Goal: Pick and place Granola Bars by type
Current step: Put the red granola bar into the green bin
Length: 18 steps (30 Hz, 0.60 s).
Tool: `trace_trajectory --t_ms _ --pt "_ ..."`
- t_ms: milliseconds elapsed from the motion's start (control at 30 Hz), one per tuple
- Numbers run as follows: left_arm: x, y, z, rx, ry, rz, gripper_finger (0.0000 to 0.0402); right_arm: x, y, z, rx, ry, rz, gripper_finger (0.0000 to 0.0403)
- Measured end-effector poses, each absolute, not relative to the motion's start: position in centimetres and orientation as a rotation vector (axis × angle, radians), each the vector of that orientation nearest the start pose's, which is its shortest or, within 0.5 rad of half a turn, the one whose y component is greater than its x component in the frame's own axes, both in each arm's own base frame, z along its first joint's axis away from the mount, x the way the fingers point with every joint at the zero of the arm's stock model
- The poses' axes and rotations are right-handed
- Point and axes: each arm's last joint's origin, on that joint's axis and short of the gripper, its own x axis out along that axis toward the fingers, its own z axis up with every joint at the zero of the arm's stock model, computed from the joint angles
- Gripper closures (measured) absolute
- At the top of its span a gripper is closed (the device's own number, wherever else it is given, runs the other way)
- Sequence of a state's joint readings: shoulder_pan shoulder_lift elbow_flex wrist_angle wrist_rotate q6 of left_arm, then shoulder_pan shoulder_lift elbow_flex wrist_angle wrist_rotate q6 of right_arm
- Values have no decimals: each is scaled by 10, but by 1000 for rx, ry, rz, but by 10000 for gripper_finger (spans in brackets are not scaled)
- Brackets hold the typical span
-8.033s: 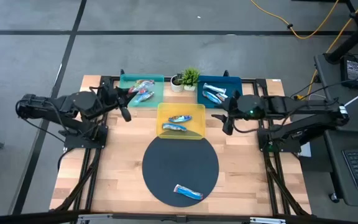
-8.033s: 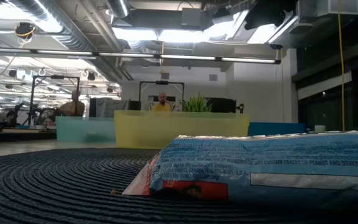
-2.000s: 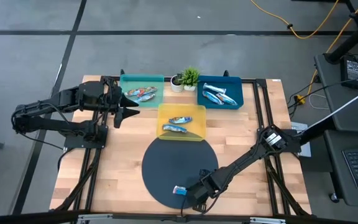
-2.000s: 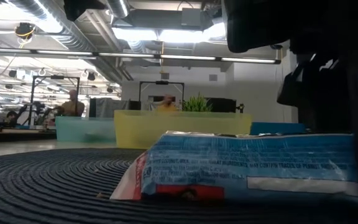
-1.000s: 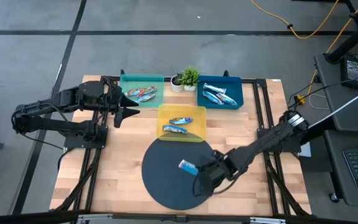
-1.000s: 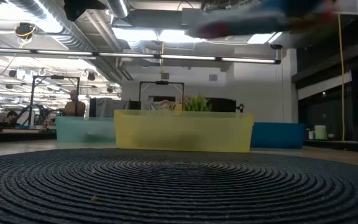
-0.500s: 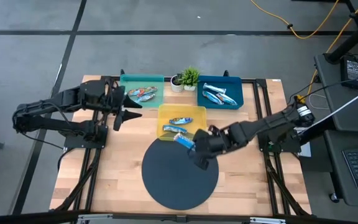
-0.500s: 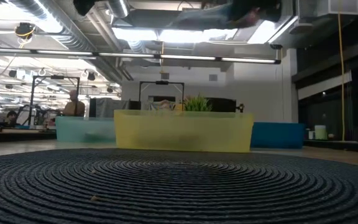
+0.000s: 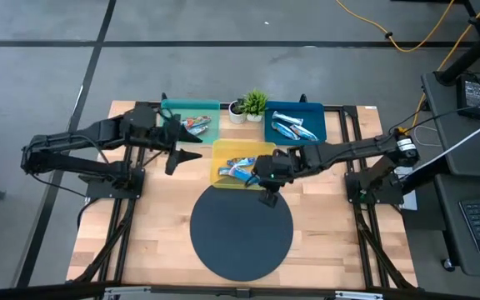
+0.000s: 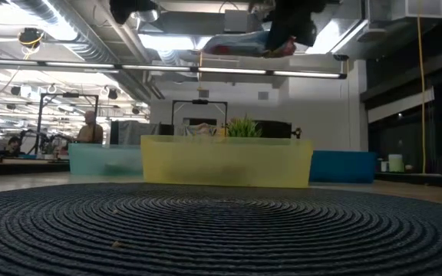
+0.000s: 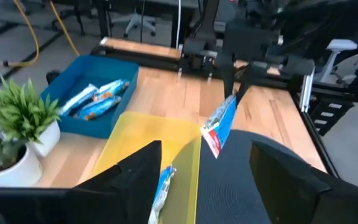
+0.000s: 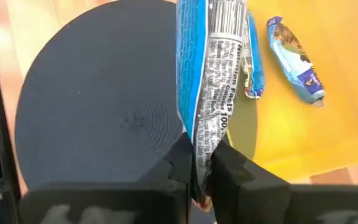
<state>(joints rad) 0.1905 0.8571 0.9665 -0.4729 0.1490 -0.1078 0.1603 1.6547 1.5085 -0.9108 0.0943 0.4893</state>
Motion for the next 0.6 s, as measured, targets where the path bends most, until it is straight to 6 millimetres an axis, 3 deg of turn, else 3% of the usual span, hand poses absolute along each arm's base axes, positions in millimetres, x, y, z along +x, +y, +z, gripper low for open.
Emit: trace_trajectory --t_ms 167,600 --pt "189 33 346 -197 401 93 146 340 31 306 238 1046 -143 365" --pt "233 44 336 -243 320 207 140 340 -18 316 56 976 -100 365"
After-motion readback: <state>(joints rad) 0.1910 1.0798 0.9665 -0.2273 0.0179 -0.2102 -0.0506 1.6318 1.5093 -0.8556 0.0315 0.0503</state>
